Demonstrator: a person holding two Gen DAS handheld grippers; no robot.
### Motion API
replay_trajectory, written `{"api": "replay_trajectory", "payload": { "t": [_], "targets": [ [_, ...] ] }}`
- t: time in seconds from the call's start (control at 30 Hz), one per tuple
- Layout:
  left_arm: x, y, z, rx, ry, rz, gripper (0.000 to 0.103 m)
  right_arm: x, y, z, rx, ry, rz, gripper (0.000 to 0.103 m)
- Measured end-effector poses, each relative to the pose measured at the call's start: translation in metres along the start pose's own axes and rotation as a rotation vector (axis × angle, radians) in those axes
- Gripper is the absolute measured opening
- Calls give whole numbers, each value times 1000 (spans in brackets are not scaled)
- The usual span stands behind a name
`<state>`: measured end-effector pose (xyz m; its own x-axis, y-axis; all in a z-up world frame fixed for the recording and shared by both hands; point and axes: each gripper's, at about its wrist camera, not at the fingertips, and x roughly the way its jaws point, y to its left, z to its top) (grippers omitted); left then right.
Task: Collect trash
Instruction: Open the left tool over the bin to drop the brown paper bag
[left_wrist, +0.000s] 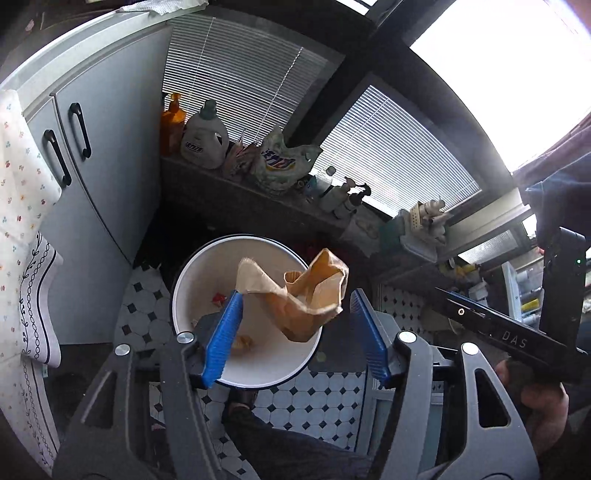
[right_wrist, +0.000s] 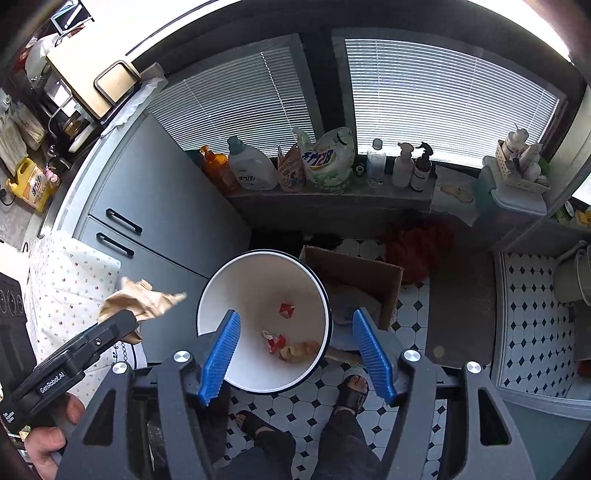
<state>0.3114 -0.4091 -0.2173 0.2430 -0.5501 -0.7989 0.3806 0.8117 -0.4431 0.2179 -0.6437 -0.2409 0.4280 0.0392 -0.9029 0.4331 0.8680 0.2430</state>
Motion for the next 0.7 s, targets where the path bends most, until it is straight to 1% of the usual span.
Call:
{"api": "replay_trajectory", "payload": {
  "t": [0.07, 0.13, 0.2, 0.3, 0.47, 0.6, 0.7],
  "targets": [
    [-7, 2, 2, 4, -13, 11, 70, 0, 4, 0, -1, -4, 3, 69],
    [-15, 7, 4, 2, -26, 31, 72, -2, 12, -1, -9, -13, 8, 74],
    [-26, 15, 5, -7, -42, 53, 74, -4, 23, -1, -20, -26, 14, 82],
    [-46, 31, 5, -33, -71, 86, 79, -6, 43, 0, -43, -43, 28, 87],
    [-82, 61, 0, -84, -125, 137, 81, -9, 85, -1, -96, -49, 72, 90],
    [-114, 88, -8, -132, -168, 180, 82, -11, 125, -4, -157, -51, 109, 92],
    [-140, 108, -16, -174, -206, 215, 84, -12, 157, -9, -205, -48, 135, 95]
  ]
}}
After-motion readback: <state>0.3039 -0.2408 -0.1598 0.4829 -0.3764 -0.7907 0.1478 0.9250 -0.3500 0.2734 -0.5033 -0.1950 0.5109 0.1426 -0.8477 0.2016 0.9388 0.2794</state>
